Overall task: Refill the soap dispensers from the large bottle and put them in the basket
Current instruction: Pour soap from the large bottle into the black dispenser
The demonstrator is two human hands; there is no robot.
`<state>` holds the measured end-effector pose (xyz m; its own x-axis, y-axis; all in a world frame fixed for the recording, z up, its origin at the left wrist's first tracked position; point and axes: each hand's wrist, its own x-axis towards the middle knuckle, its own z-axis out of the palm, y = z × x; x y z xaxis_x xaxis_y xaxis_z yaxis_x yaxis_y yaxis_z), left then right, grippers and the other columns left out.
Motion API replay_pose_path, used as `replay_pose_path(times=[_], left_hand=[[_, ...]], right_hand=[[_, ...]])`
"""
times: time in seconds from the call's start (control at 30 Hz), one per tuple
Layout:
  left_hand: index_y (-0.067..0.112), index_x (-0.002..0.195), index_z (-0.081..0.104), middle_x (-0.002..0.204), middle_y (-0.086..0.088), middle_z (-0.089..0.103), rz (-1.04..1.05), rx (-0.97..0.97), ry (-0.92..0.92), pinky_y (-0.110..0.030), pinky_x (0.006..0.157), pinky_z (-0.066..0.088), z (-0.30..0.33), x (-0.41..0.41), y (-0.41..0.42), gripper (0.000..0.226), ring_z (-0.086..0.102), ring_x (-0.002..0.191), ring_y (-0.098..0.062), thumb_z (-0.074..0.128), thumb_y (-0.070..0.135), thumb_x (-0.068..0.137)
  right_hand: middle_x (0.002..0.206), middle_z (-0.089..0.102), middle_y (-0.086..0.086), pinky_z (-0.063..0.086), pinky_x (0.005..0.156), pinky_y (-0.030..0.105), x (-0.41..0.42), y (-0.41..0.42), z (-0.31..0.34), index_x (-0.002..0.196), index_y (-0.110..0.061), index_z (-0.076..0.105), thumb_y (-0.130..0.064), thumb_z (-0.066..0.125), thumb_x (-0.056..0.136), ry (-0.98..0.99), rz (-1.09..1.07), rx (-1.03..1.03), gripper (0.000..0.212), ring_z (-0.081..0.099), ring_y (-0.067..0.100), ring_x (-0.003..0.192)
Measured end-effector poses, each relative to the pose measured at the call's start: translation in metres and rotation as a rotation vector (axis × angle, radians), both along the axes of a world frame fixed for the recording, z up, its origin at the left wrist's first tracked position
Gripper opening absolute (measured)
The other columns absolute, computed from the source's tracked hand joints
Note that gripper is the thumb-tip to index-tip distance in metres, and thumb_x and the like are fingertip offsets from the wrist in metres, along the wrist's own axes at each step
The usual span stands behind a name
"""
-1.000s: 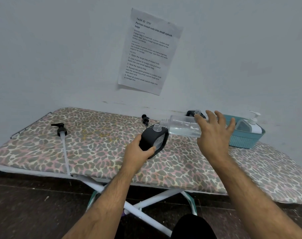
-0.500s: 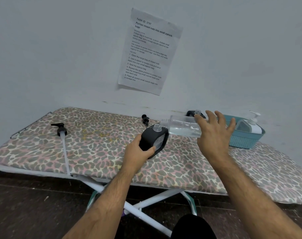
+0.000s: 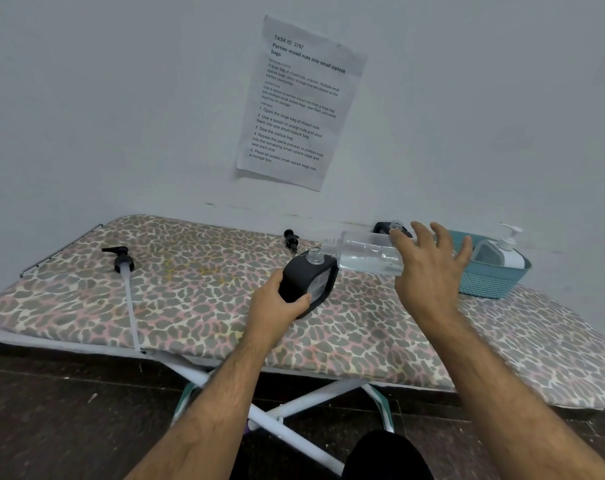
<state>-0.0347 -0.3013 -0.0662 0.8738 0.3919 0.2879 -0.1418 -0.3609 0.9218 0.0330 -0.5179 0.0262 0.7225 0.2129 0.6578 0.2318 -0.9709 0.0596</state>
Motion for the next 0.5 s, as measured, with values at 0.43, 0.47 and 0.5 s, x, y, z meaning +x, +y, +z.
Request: replay_pose_path(times=[0.43, 0.47, 0.5], left_hand=[[0.023, 0.126, 0.058, 0.098, 0.024, 0.063, -0.006, -0.005, -0.004, -0.002, 0.066, 0.047, -0.0003, 0.0009, 0.0008, 0.048, 0.061, 0.089, 0.010, 0.076, 0.021, 0.082], [0.023, 0.126, 0.058, 0.099, 0.024, 0.063, -0.007, -0.007, -0.004, -0.002, 0.066, 0.046, -0.0007, 0.0011, 0.0008, 0.048, 0.060, 0.089, 0.011, 0.076, 0.021, 0.082], [0.023, 0.126, 0.058, 0.099, 0.024, 0.063, -0.008, -0.011, -0.004, -0.002, 0.067, 0.047, -0.0013, 0.0014, 0.0009, 0.048, 0.060, 0.089, 0.011, 0.077, 0.021, 0.082]], right_hand=[[0.140, 0.053, 0.011, 0.015, 0.109, 0.070, -0.0013, 0.0007, 0.0004, 0.126, -0.026, 0.062, 0.012, 0.066, 0.067, 0.007, 0.000, 0.003, 0.070, 0.038, 0.039, 0.137], [0.140, 0.053, 0.011, 0.015, 0.109, 0.070, -0.0013, 0.0007, 0.0005, 0.126, -0.026, 0.062, 0.012, 0.066, 0.067, 0.008, -0.002, 0.001, 0.070, 0.037, 0.039, 0.137], [0.140, 0.053, 0.011, 0.015, 0.109, 0.070, -0.0011, 0.0008, 0.0003, 0.127, -0.026, 0.062, 0.012, 0.066, 0.067, 0.008, -0.003, 0.000, 0.071, 0.037, 0.038, 0.137]])
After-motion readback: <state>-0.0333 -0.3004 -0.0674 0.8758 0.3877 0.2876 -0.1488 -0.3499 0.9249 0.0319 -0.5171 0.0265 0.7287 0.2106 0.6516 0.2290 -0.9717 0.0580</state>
